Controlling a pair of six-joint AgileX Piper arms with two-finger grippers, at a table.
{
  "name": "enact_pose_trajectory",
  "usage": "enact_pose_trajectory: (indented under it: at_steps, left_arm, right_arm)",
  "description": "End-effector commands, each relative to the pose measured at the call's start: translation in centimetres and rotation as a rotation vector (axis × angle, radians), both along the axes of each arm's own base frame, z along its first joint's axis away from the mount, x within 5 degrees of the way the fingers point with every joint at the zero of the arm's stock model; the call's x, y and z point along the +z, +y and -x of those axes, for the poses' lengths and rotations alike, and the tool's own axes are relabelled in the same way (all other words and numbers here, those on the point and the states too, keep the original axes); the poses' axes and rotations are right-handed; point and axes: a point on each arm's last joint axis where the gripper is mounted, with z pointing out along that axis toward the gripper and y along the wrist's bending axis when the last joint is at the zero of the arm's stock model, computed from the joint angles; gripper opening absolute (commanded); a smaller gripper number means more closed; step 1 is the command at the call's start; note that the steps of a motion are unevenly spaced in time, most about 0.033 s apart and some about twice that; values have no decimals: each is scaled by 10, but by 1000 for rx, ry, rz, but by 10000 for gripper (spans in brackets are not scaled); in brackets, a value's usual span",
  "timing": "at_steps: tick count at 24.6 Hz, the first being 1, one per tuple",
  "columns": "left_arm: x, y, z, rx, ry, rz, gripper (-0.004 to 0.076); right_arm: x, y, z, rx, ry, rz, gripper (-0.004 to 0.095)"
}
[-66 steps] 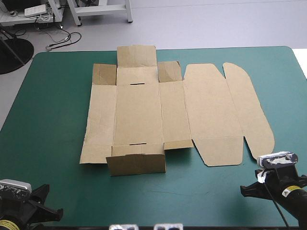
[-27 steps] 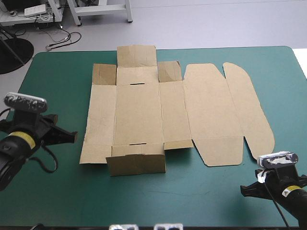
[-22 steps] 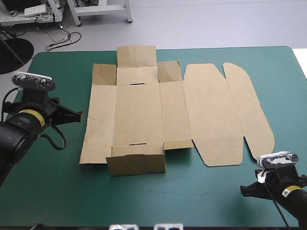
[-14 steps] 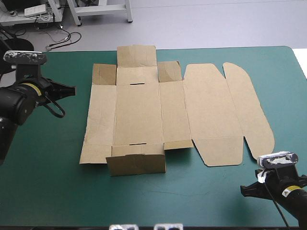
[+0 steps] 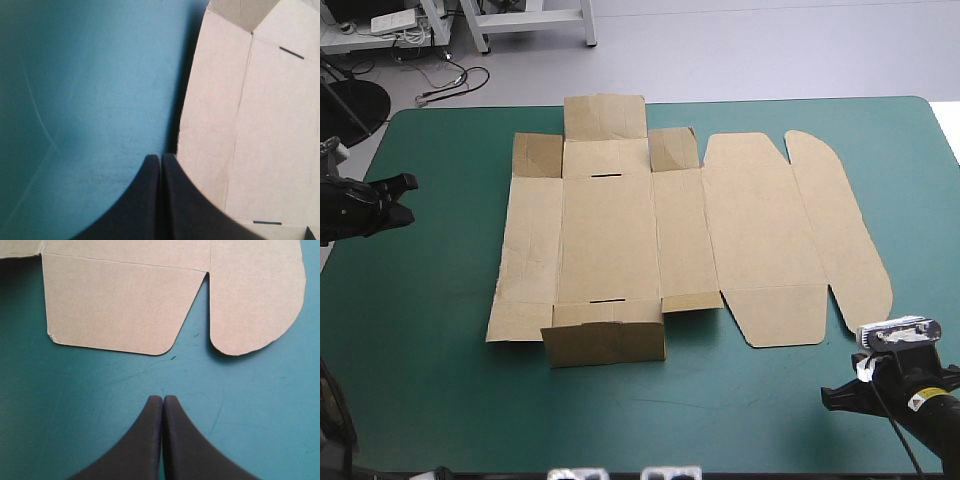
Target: Fold the box
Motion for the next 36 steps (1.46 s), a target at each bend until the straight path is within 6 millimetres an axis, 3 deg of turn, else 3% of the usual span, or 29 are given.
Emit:
enact_pose_trajectory:
  at_steps: [1, 8, 11, 14, 16, 24, 28, 36]
  left_arm:
    - [-3, -2, -9, -101, 3, 68, 7]
    - [-35, -3, -35, -175, 40, 144, 18]
    - [-51, -4, -42, -196, 89, 145, 176]
    - [-62, -12, -46, -245, 140, 98, 484]
    - [-65, -21, -48, -272, 153, 94, 540]
    - [-100, -56, -45, -352, 205, 145, 463]
    - [-113, -63, -44, -364, 221, 200, 412]
    - [-135, -73, -53, -377, 283, 255, 402]
  right_arm:
    - [12, 0, -4, -8, -78, -3, -15]
    - [12, 0, -4, -14, -79, -9, -15]
    - [11, 0, -5, -37, -80, -31, -15]
    - [12, -1, -6, -51, -88, -38, -15]
    - [12, -1, -6, -52, -88, -40, -15]
    - [12, -1, -6, -54, -88, -39, -15]
    - [12, -1, -6, -54, -88, -39, -15]
    - [12, -1, -6, -54, -88, -41, -15]
